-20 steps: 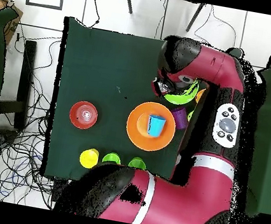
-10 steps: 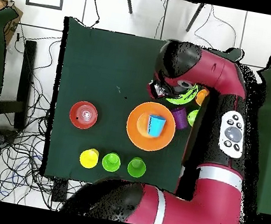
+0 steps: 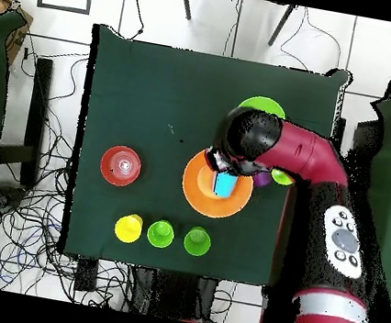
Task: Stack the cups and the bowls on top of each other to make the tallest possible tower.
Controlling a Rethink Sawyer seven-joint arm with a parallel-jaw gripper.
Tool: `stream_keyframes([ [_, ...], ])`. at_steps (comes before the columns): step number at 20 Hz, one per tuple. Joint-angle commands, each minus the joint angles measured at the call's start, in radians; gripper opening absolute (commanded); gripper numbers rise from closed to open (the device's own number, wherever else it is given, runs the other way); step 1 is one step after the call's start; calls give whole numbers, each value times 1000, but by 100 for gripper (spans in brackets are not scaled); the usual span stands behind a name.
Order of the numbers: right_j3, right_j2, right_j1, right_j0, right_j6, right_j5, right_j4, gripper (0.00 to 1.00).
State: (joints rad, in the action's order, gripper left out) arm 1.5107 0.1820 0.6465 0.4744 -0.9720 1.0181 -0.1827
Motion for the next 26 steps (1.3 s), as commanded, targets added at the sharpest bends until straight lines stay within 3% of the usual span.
stream_keyframes([
  [1,263,117,53,-14,98,-114,-87,100],
  [5,169,131,-48,-46,81,-123,-127,100],
  [11,149,144,-83,-62,41,-159,-144,100],
  [17,92,180,-194,-15,96,-194,-165,100],
  [26,13,241,-224,44,189,-91,-197,100],
])
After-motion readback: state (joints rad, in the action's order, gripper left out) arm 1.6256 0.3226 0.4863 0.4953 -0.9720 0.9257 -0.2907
